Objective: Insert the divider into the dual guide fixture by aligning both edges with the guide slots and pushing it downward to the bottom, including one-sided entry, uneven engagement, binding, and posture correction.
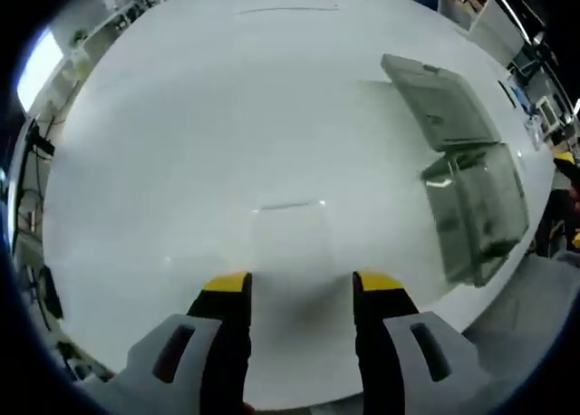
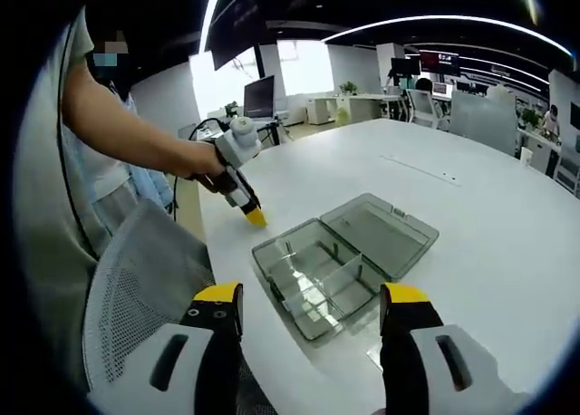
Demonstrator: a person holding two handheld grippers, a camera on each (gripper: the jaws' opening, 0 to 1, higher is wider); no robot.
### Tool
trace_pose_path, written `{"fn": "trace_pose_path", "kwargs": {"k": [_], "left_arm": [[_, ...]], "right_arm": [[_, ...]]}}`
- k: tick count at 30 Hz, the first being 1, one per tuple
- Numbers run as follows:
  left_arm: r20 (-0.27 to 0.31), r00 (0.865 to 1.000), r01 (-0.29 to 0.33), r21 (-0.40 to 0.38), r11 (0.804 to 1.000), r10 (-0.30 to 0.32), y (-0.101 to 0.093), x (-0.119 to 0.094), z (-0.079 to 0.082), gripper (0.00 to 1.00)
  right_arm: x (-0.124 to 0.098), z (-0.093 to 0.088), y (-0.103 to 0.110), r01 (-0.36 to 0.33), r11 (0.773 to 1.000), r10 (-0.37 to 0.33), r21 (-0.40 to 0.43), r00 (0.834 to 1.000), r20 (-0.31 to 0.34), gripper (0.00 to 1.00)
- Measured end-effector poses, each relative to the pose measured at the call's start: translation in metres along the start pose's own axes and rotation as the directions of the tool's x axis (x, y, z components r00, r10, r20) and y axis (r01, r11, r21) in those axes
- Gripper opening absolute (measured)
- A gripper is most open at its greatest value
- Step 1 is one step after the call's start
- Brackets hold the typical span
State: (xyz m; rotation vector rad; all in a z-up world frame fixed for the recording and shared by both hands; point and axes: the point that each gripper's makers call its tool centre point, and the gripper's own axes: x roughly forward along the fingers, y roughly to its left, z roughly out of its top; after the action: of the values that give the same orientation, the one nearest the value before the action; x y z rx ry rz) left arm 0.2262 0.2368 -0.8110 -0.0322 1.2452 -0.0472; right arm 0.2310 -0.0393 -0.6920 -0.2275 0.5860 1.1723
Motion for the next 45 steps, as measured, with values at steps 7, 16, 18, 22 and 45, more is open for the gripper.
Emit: {"fn": "trace_pose_path", "kwargs": {"k": [7, 16, 18, 22, 45], "left_arm": [[-0.038, 0.998, -0.046, 0.022, 0.999, 0.047, 0.0008, 0.0032, -0.0009, 0.42], [-0.053, 0.996, -0.073, 0.015, 0.997, 0.074, 0.0047, 0.0046, -0.0003, 0.39], [-0.051, 0.996, -0.073, 0.014, 0.997, 0.074, 0.0041, 0.0036, -0.0004, 0.37], [-0.052, 0.996, -0.073, 0.015, 0.997, 0.073, 0.0054, 0.0049, -0.0004, 0.35], [-0.066, 0.996, -0.053, 0.049, 0.997, 0.056, 0.0051, 0.0044, -0.0042, 0.31]], "right_arm": [[0.0002, -0.0008, -0.0023, 0.005, 1.0, -0.005, 0.002, 1.0, 0.001, 0.58], [0.0007, -0.0011, -0.0026, 0.005, 1.0, -0.005, 0.003, 1.0, 0.005, 0.58], [0.0008, -0.0011, -0.0028, 0.004, 1.0, -0.004, 0.005, 1.0, 0.006, 0.58], [0.0002, -0.0008, -0.0038, 0.006, 1.0, -0.006, 0.005, 1.0, 0.007, 0.58], [-0.0013, -0.0078, -0.0023, 0.004, 1.0, -0.004, -0.003, 1.0, -0.009, 0.58]]}}
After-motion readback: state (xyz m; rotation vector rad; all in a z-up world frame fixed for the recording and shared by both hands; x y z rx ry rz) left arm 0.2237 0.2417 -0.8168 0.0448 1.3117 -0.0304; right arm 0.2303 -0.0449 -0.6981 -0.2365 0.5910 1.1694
